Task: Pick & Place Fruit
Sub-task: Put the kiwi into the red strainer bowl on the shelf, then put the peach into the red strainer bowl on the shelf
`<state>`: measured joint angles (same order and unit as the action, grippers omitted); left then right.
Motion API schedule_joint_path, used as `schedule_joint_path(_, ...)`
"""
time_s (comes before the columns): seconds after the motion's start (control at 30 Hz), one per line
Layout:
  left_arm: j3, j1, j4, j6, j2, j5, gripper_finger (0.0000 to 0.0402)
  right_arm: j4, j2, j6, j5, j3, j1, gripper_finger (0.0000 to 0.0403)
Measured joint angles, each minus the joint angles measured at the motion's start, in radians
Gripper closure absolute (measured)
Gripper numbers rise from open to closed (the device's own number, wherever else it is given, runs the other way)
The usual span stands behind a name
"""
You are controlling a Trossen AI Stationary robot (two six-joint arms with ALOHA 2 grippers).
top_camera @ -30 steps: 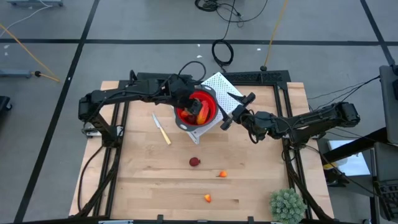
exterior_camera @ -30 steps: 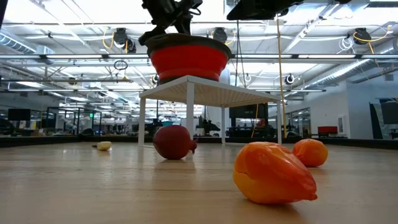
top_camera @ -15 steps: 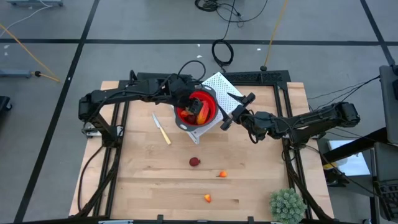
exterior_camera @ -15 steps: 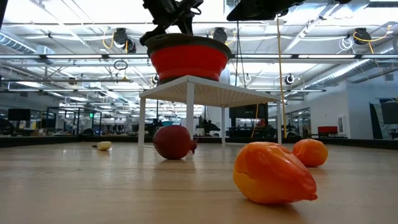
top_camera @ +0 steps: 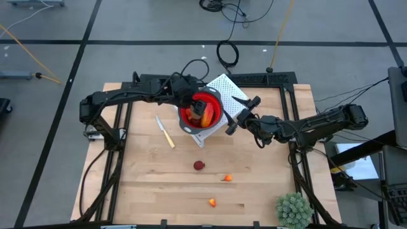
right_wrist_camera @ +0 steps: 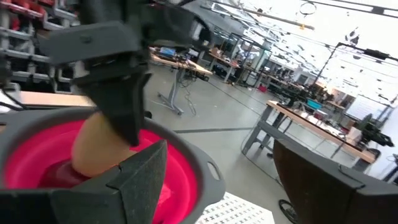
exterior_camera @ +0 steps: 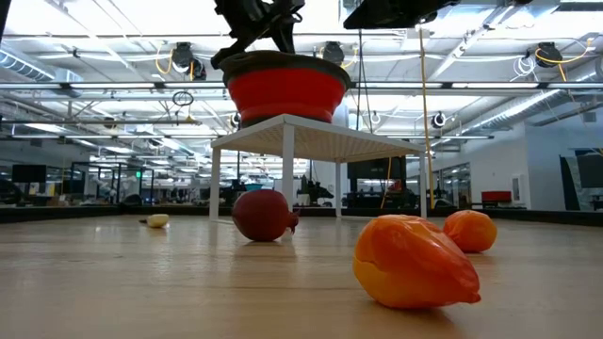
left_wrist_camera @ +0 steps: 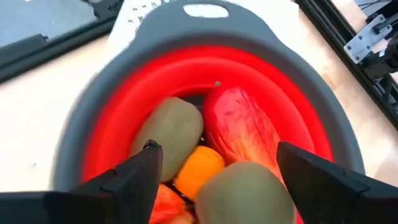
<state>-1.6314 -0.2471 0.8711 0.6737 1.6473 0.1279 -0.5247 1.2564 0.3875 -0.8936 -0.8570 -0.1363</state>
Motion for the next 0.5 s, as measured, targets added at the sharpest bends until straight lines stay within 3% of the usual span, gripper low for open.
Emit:
schedule_joint_path(0.23,0.0,-0.042,-0.005,-0.027,-0.043,0.01,0.008,-0.001,0.0,0.001,-0.006,0.0,-0.05,0.0119)
schedule_joint_path(0.5,0.0,-0.042,-0.004,-0.131,-0.046,0.049,0.008,-0.003,0.0,0.031,-0.13,0.0,-0.104,0.0119)
